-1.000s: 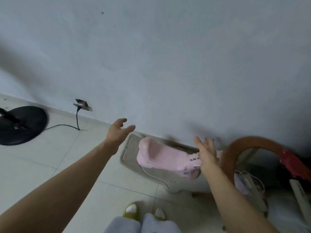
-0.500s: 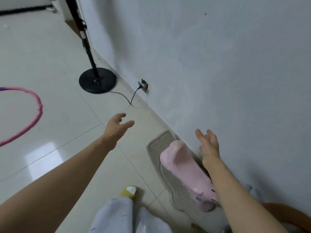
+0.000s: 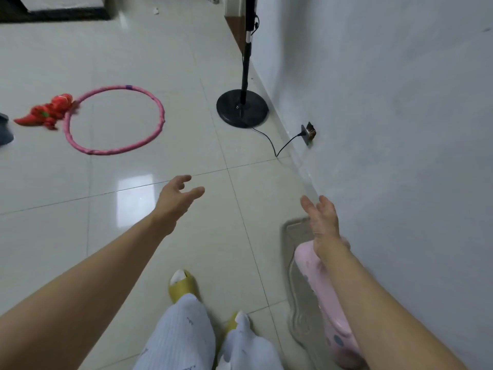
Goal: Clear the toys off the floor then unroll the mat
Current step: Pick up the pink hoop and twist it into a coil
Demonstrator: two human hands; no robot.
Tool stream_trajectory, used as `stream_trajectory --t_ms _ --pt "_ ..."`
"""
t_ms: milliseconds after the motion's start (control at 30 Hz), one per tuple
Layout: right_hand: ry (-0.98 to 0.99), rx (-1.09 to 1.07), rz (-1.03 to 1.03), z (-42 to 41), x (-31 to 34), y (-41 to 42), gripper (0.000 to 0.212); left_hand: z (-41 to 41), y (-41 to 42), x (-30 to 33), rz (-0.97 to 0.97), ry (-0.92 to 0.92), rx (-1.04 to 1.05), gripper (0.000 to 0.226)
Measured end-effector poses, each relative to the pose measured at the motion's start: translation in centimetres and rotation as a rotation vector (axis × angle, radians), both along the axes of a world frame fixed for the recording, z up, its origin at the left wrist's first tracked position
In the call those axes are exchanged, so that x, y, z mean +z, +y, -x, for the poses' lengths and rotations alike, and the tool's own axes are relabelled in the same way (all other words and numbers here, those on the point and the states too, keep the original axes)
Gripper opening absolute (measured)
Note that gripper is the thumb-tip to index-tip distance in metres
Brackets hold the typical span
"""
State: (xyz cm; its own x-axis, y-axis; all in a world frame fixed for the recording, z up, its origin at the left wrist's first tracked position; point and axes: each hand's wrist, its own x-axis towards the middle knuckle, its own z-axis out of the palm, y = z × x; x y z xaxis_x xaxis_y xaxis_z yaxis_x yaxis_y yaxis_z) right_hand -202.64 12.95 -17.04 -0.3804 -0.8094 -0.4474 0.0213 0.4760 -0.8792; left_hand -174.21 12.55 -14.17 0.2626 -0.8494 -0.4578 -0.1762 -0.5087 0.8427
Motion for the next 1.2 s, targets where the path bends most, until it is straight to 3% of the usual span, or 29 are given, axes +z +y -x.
stream_trajectory --t_ms 333,600,967,1200 --pt "0.036 0.140 -0.044 -10.2 -0.2 -2.0 0.072 -9.4 1.5 -0.5 -0.011 0.010 0.109 0.051" --pt "0.023 0.244 -0.059 -24.2 -0.5 -4.5 0.074 -23.0 1.5 -1.3 -0.013 0.015 0.185 0.051" --pt "-0.002 0.423 -0.097 -37.9 -0.9 -11.3 0.072 -36.1 -3.5 -2.0 -0.007 0.013 0.253 0.048" --pt "-0.009 0.510 -0.120 -45.4 -3.0 -20.2 0.071 -42.7 -10.8 -3.8 -0.022 -0.019 0.289 0.046"
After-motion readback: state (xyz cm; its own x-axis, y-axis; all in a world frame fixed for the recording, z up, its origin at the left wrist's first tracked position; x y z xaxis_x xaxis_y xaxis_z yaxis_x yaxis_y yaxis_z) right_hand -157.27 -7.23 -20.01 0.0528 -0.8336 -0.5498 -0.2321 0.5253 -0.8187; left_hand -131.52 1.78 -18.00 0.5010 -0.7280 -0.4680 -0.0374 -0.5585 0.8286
